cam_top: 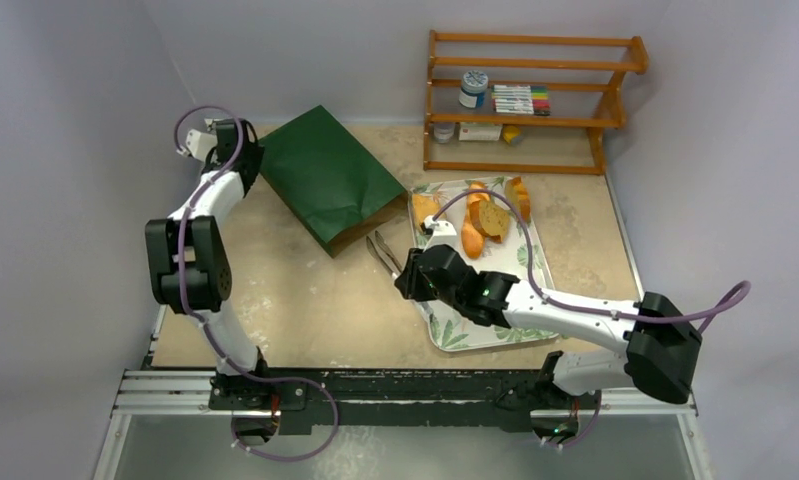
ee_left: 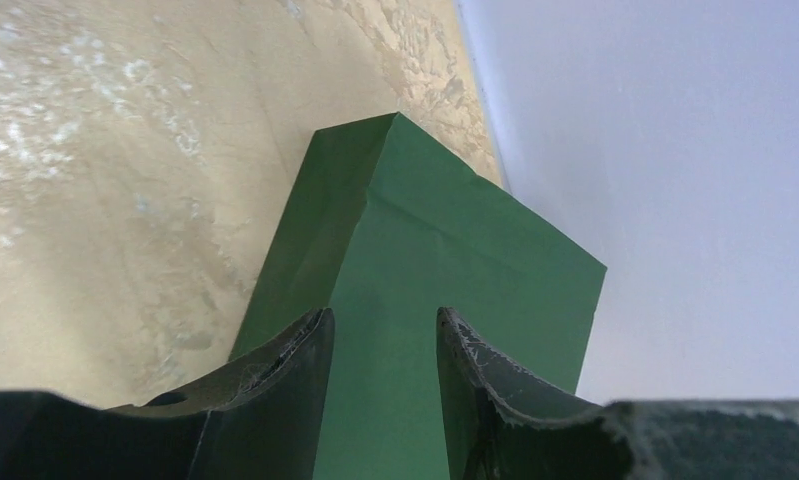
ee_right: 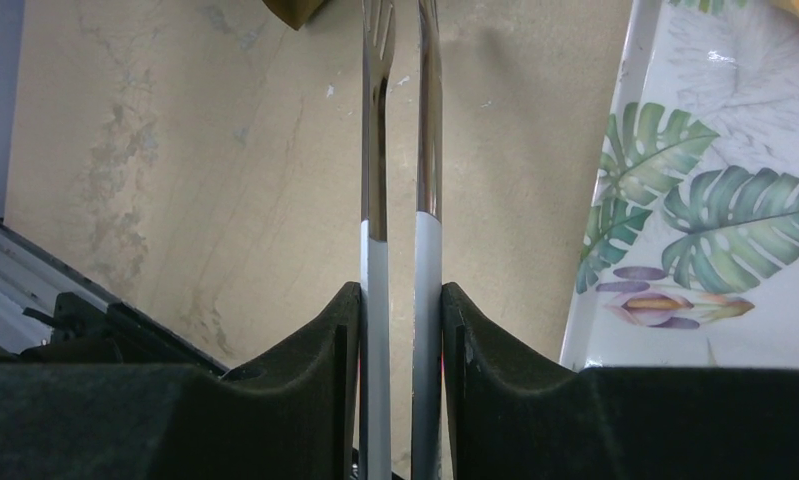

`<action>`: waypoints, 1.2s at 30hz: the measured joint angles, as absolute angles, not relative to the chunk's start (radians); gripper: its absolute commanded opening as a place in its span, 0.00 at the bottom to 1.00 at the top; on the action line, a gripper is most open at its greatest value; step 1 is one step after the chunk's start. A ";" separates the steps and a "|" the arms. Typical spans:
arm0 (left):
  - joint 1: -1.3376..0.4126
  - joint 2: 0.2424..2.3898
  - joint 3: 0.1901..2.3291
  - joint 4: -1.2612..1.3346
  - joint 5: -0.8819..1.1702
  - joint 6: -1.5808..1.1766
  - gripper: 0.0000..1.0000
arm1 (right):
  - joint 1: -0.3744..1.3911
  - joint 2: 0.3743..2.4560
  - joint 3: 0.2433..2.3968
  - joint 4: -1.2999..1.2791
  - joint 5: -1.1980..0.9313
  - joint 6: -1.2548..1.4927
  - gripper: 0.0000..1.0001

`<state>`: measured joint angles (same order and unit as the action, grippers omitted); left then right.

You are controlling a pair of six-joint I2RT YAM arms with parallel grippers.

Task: Take the fake bread out of the paper bag
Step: Adjust the paper bag at the center of the board.

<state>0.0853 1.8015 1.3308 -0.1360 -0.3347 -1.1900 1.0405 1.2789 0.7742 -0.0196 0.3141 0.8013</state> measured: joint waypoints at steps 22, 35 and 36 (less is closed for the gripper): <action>0.121 1.990 1.408 -0.031 -0.300 -1.134 0.45 | 1.040 1.411 0.838 0.013 0.262 0.743 0.33; 0.122 2.114 1.451 0.077 -0.257 -1.114 0.18 | 1.031 1.438 0.868 0.014 0.262 0.735 0.33; 0.122 2.117 1.451 0.090 -0.252 -1.114 0.10 | 1.030 1.438 0.869 0.014 0.263 0.733 0.33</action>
